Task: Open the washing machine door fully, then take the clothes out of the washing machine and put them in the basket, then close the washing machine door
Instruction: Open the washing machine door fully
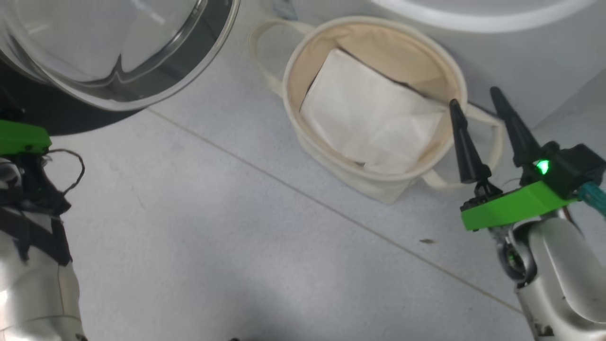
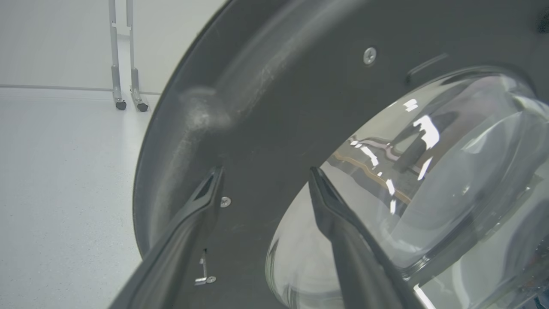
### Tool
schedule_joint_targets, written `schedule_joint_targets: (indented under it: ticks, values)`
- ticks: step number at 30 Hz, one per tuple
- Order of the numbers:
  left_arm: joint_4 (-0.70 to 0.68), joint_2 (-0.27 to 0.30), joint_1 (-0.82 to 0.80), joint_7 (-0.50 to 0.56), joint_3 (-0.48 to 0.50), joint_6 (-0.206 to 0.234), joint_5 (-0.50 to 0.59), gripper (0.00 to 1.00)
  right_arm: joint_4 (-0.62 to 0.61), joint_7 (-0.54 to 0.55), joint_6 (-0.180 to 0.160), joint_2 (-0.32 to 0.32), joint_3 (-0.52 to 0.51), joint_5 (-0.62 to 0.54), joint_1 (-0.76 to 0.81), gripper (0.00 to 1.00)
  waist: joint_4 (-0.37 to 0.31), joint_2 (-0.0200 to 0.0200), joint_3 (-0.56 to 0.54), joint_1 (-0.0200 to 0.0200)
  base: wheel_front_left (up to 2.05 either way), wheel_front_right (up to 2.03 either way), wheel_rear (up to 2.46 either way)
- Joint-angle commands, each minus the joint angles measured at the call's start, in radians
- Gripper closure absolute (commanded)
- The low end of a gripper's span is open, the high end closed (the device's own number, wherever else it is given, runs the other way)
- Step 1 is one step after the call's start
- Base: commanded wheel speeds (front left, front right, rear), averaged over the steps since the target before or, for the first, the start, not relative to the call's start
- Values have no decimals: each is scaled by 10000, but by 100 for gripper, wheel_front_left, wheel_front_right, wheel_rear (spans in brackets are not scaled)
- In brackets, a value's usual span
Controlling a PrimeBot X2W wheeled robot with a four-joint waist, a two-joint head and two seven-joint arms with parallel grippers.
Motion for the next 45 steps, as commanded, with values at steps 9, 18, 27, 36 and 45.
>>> schedule_joint_targets:
  ticks: [9, 18, 27, 36, 45]
  values:
    - [-1458, 513, 1828, -45, 89, -408, 990, 0, 315, -148, 10, 656, 335, 240, 468, 0, -1252, 0, -2045, -2, 0, 0, 0]
    - [-3389, 514, 4098, 150, -892, -807, 1064, 0, 347, -151, 10, 1368, 249, 195, 931, 0, -2856, 0, -3007, -2, 0, 0, 0]
    - [-5502, 707, 5669, 610, -1244, -847, -158, 0, 274, -152, 10, 1641, -62, -31, 1163, 0, -4429, 0, -3326, -2, 0, 0, 0]
    - [-6334, 2627, 7240, 790, -4008, -851, -1784, 0, 248, -152, 10, 1708, -350, -57, 1532, 0, -5452, 0, -3797, -2, 0, 0, 0]
    - [-5995, 3261, 7637, 1018, -4238, -824, -2561, 0, 206, -152, 10, 1734, -474, -80, 1812, 0, -6003, 0, -4081, -2, 0, 0, 0]
